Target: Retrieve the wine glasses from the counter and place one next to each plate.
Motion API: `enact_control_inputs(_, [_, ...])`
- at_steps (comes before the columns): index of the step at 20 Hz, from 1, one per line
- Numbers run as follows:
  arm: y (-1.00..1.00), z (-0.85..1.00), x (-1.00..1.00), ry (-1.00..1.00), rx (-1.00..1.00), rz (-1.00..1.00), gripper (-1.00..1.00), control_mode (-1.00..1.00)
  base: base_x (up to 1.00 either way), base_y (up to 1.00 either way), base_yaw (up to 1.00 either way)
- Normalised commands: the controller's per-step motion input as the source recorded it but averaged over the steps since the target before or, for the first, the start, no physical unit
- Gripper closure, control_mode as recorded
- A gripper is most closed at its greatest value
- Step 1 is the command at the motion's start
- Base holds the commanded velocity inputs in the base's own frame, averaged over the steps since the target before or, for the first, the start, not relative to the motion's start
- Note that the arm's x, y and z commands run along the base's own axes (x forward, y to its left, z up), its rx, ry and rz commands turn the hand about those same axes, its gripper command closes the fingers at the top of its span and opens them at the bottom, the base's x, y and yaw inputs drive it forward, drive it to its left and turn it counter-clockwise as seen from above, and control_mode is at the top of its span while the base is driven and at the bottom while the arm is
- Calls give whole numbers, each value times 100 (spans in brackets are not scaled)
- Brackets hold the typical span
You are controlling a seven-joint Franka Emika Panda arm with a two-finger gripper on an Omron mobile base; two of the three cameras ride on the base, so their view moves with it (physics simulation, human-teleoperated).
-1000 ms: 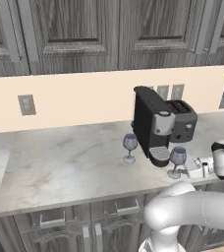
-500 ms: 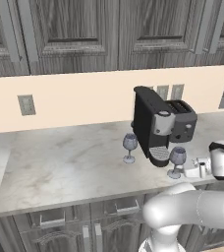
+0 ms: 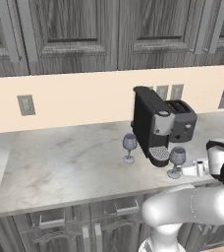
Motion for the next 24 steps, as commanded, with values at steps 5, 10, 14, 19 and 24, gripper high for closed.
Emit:
enact_control_inputs(5, [44, -7, 4, 5, -4, -12, -100, -100, 0, 0, 0])
enact_control_inputs(10, [57, -10, 6, 1, -8, -18, -100, -100, 0, 0, 0])
enact_control_inputs(14, [63, -6, 10, 0, -10, -25, 100, -100, 0, 0, 0])
enact_control_inputs(19, [23, 0, 25, 0, -2, -23, 100, -100, 0, 0, 0])
enact_control_inputs(24, [0, -1, 28, 0, 0, -14, 100, -100, 0, 0, 0])
